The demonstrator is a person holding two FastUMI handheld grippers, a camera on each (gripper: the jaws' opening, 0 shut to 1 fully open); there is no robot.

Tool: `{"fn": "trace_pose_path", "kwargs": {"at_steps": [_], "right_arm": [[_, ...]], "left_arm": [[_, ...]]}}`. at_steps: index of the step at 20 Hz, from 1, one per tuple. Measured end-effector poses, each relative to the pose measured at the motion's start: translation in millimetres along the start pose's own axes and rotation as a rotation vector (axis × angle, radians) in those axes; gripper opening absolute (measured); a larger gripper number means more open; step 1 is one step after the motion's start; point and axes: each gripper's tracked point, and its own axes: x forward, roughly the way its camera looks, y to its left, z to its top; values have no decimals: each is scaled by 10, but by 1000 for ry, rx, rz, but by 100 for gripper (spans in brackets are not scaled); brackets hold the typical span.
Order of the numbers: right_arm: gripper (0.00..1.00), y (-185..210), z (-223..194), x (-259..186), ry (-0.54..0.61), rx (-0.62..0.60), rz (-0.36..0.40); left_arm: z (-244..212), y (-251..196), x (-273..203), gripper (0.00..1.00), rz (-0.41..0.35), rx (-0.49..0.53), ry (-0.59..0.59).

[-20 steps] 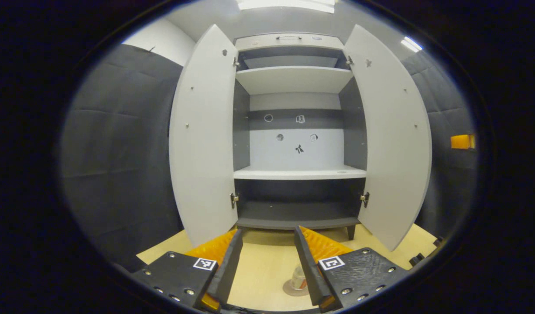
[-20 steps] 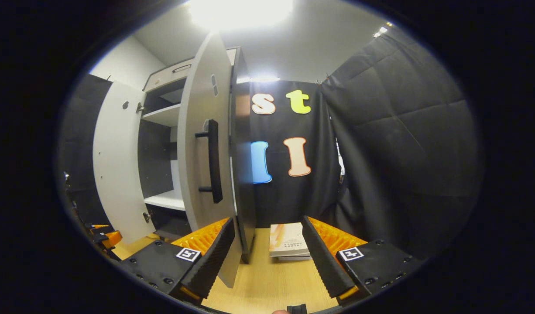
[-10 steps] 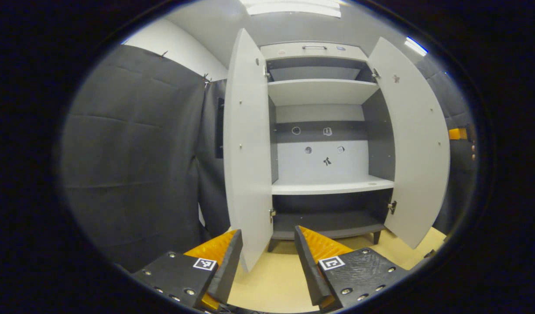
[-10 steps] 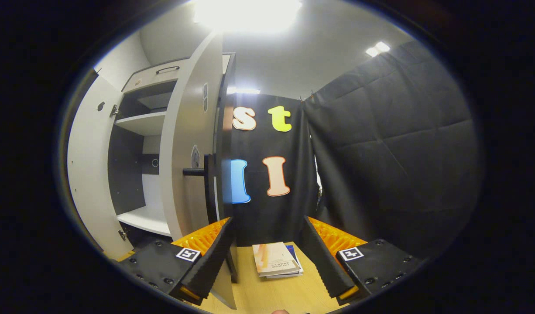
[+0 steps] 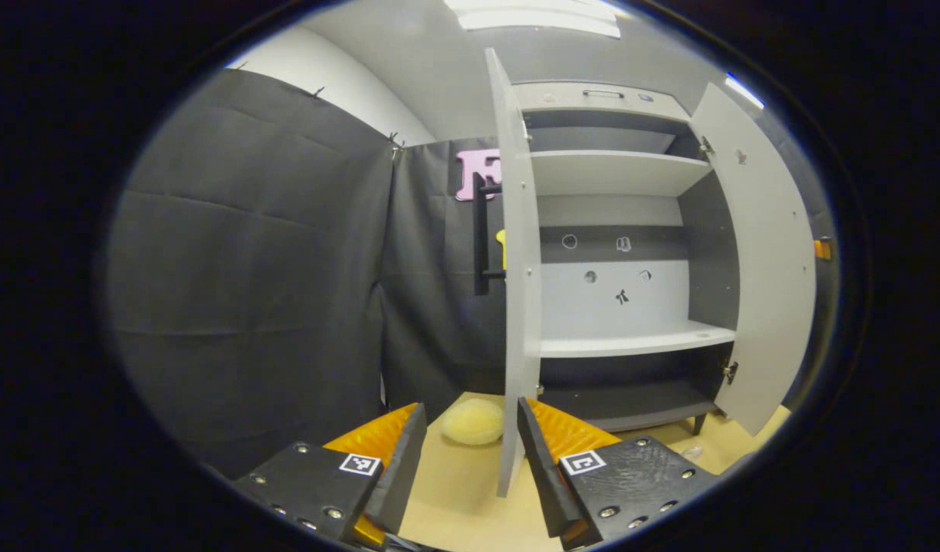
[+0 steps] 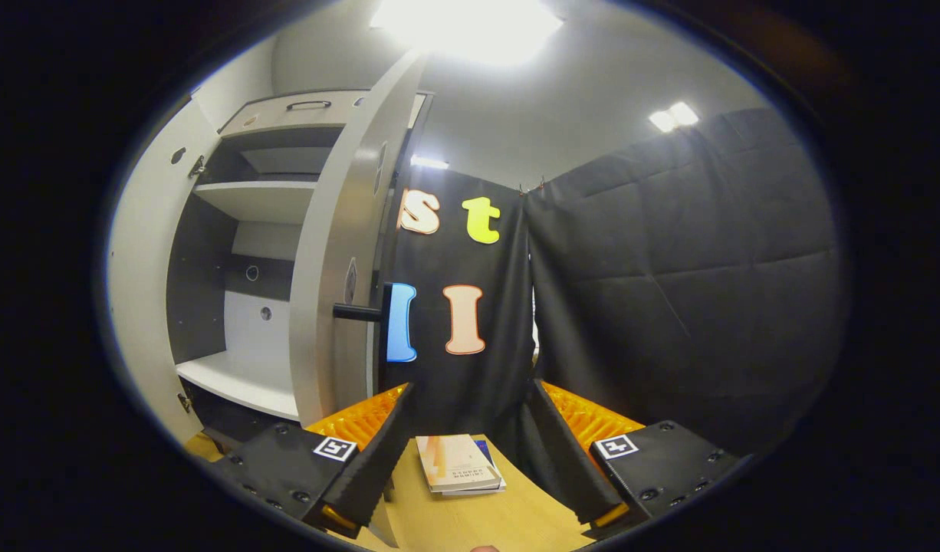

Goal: Grasp the bottle in the cabinet with the left hand and place it on the coaster, then close the right door with the right hand and the left door with the left hand.

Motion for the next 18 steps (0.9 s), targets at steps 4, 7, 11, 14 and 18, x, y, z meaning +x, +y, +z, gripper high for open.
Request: {"fn": "trace_pose_path", "kwargs": {"at_steps": [4, 7, 11, 14, 18], "right_arm": [[96, 154, 20, -126, -8, 12, -19], [92, 347, 42, -193, -12, 19, -6], [96, 519, 67, -271, -22, 22, -3], [96, 679, 68, -313, -25, 32, 14], [96, 1024, 98, -343, -36, 29, 74]], "left_arm": [[8, 141, 137, 70, -17, -25, -14], [-27, 221, 207, 70, -33, -26, -9], [-106, 290, 288, 70, -54, -25, -1], [-120, 351, 294, 70, -61, -20, -3], [-157, 476, 308, 70, -59, -29, -2]]}}
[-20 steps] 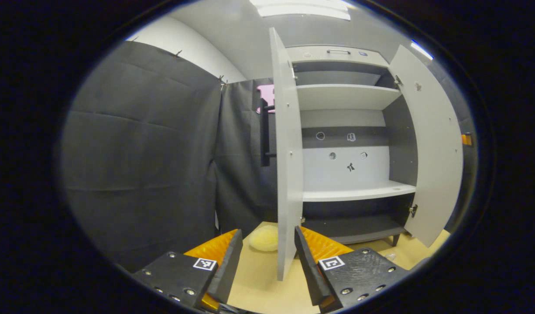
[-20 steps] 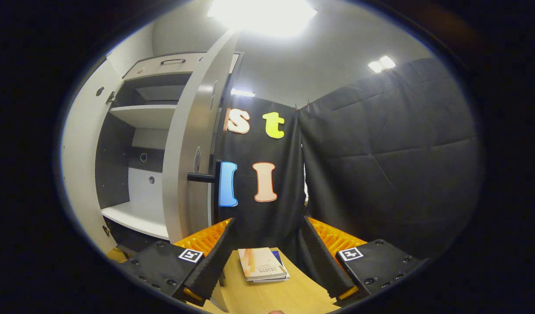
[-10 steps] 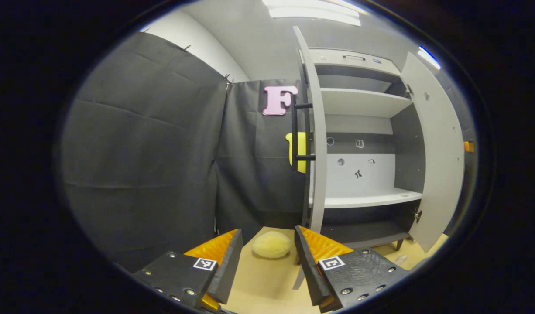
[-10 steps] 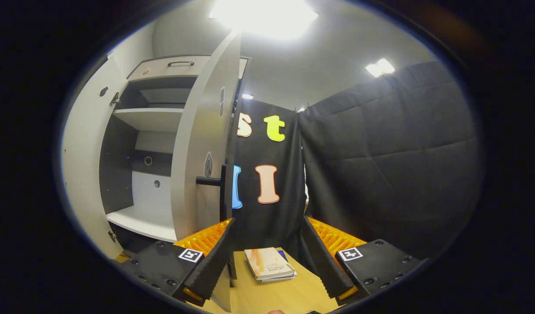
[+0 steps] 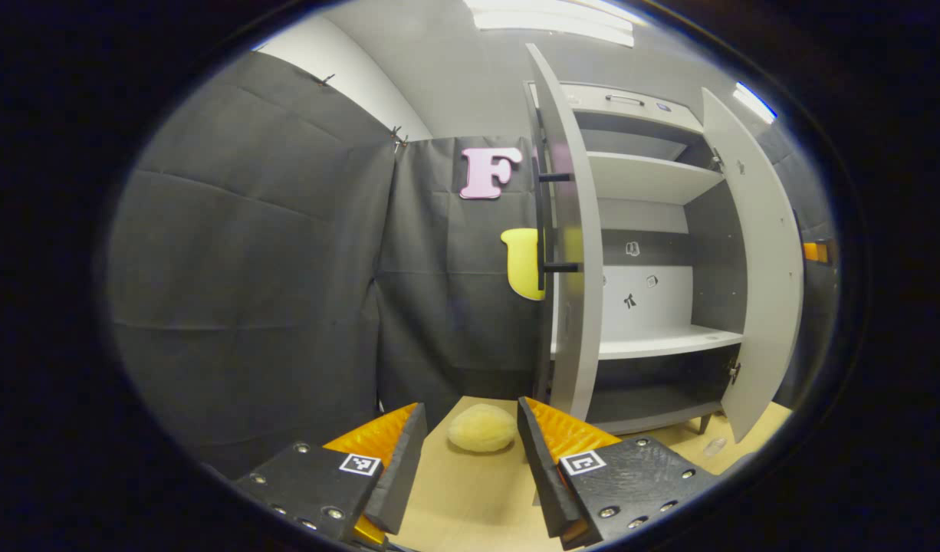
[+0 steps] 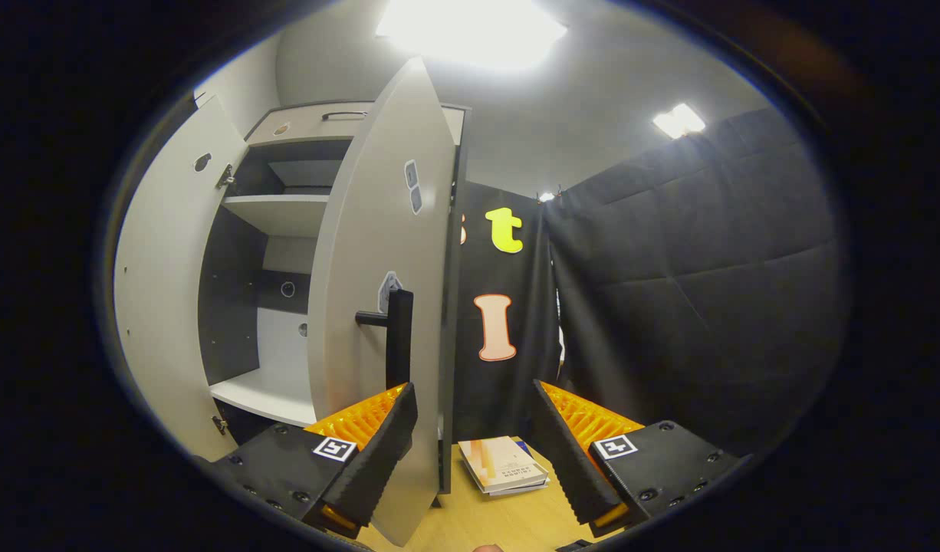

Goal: Grasp the bottle in the cabinet with the left hand and place it on the coaster, then close the right door with the right hand and the left door with the left hand.

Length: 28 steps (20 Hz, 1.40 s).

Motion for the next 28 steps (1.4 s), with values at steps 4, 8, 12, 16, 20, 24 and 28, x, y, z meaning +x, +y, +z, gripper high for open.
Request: {"fn": "trace_pose_path", "kwargs": {"at_steps": [4, 8, 12, 16, 20, 24, 28], "right_arm": [[96, 367, -20, 79, -5, 29, 77], [97, 657, -135, 150, 21, 31, 124], [97, 826, -269, 59, 34, 31, 158], [92, 904, -405, -132, 44, 17, 187], [97, 859, -597, -340, 65, 23, 208], [97, 735, -766, -447, 103, -9, 205], [93, 571, -783, -491, 106, -5, 207]], "left_arm": [[-12, 143, -43, 70, 6, 7, 3], [26, 270, -27, 70, 9, 31, 13], [131, 362, 61, 70, -2, 22, 29], [406, 523, 308, 70, -4, 26, 23], [796, 506, 527, 70, -24, 17, -2], [1206, 338, 666, 70, -59, -6, -47], [1382, 73, 749, 70, -80, 5, -82]]}}
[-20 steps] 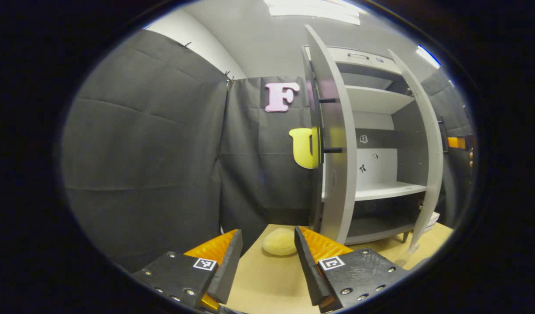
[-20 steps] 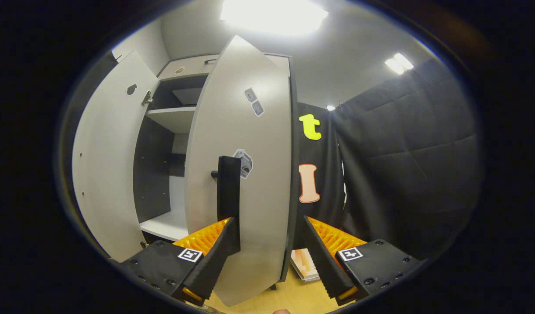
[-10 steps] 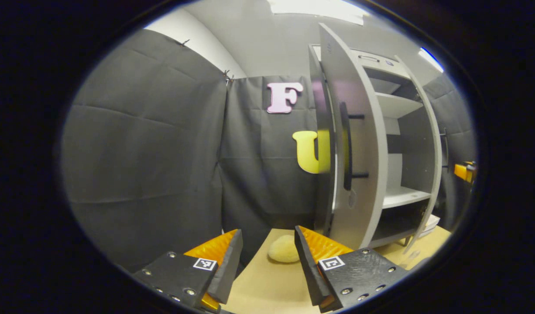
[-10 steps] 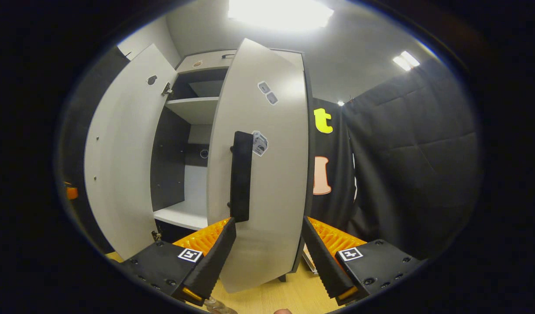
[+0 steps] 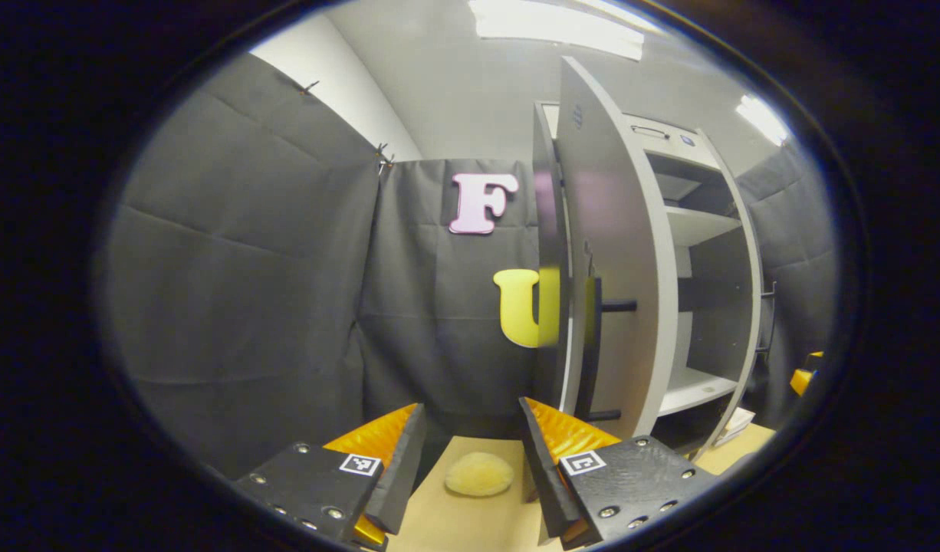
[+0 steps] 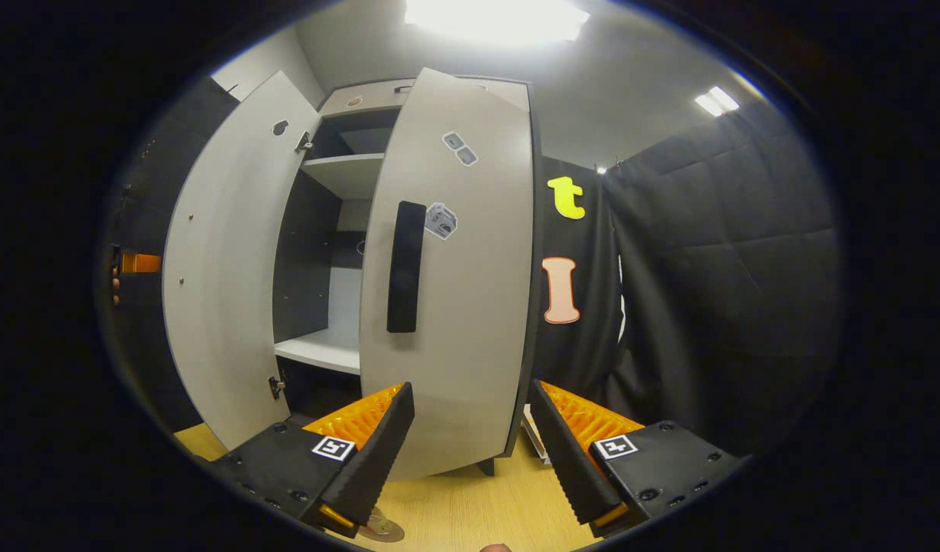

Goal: Grasp the bottle in the cabinet with the left hand and place it on the coaster, then close the right door with the right hand and the left door with the left hand.

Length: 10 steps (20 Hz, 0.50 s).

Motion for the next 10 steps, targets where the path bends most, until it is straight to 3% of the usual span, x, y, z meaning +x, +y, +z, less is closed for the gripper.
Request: {"fn": "trace_pose_path", "kwargs": {"at_steps": [1, 10], "right_arm": [[97, -53, -17, -14, 6, 2, -1], [97, -550, -90, -60, 27, -8, 9]], "left_arm": [[50, -65, 25, 70, -4, 4, -10], [100, -284, 72, 70, 58, 29, -17]]}}
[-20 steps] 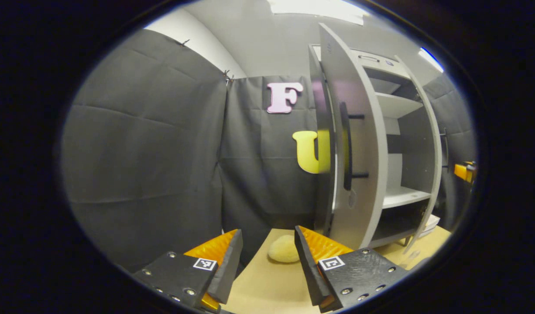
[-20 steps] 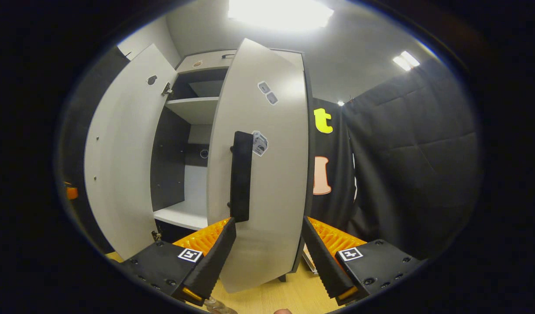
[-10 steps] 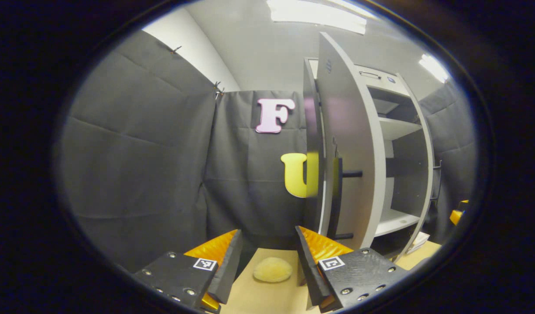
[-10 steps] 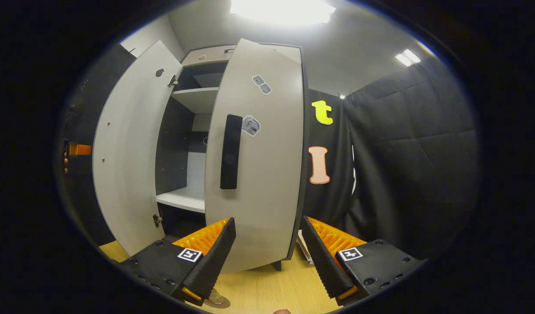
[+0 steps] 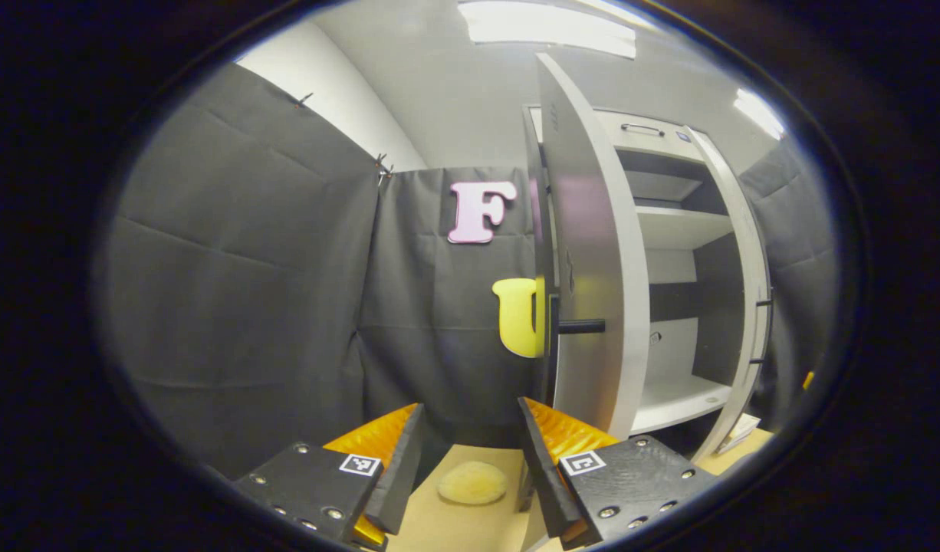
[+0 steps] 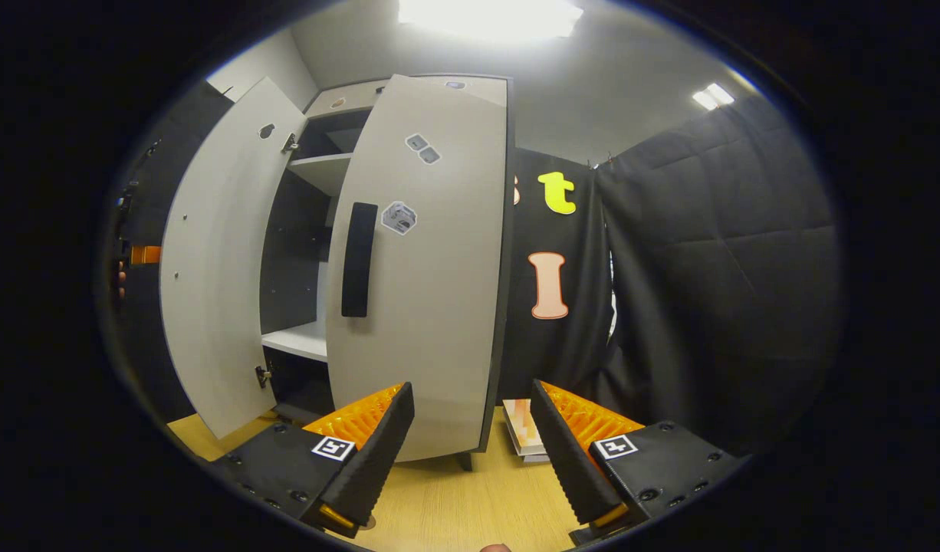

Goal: Grasp the bottle in the cabinet with the left hand and place it on the coaster, then close the right door with the right hand and the left door with the left hand.

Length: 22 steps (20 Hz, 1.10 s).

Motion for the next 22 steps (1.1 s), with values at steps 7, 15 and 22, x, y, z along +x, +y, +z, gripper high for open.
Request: {"fn": "trace_pose_path", "kwargs": {"at_steps": [7, 15, 22], "right_arm": [[97, -310, 3, 52, -1, 17, 24], [97, -544, 10, 59, -7, 54, 35], [93, -745, 96, 8, -29, 24, 21]], "left_arm": [[40, -409, -162, 70, 22, 39, -4], [87, -873, -184, 70, -2, 37, -9], [112, -1494, -91, 70, -79, 33, -24]]}}
